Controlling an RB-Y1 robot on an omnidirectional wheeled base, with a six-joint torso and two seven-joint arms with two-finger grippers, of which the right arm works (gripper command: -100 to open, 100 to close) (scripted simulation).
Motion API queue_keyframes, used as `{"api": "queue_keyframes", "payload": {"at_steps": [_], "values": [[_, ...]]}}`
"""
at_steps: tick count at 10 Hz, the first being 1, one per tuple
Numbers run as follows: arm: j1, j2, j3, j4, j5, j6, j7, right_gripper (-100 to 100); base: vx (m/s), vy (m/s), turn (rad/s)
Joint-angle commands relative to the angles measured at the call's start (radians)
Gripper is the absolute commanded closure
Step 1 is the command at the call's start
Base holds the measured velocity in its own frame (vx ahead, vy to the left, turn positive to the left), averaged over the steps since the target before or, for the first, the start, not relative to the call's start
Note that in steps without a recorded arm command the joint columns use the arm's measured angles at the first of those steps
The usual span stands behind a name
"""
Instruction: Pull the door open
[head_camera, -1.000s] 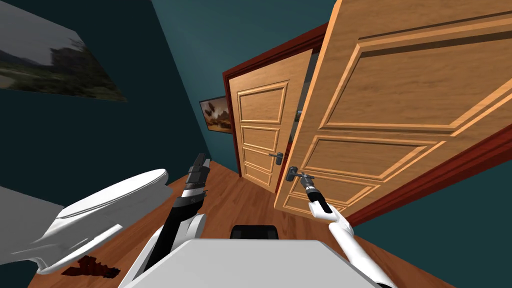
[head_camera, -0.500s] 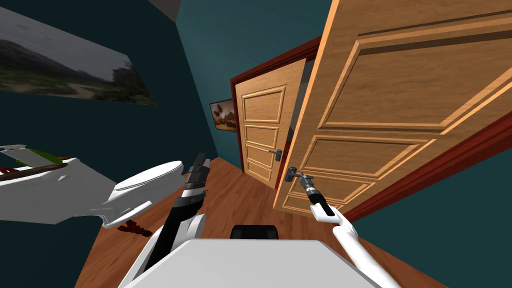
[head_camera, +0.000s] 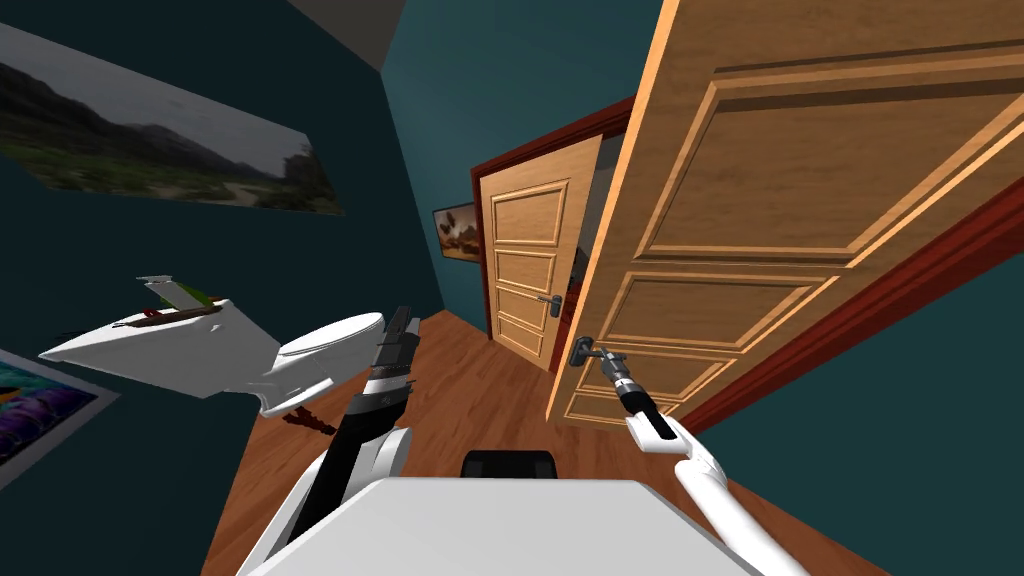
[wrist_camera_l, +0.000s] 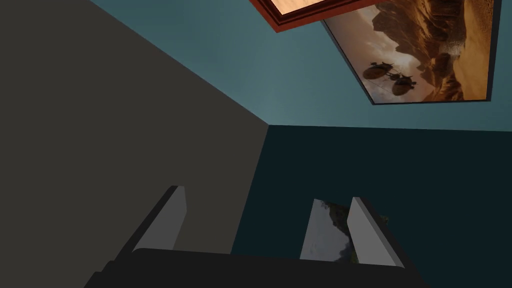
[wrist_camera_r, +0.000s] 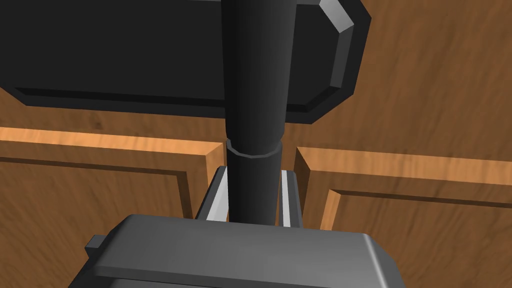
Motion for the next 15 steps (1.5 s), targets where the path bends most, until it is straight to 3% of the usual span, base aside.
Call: {"api": "queue_keyframes", "payload": {"at_steps": [1,7,8,9,10,15], "values": [[0.015,-0.017,0.019,-0.011,0.001,-0.023,-0.02,100,-0.225,-0.11,0.16],[0.076,-0.081,0.082,-0.05,0.005,-0.09,-0.085,100,-0.21,-0.071,0.105],[0.064,-0.075,0.069,-0.04,0.004,-0.081,-0.075,100,-0.104,-0.034,0.01],[0.088,-0.096,0.087,-0.045,0.005,-0.111,-0.094,100,-0.175,-0.042,0.132],[0.093,-0.102,0.091,-0.046,0.005,-0.119,-0.098,100,-0.218,-0.08,0.131],[0.154,-0.169,0.136,-0.062,0.005,-0.211,-0.152,100,-0.209,-0.103,0.135]]}}
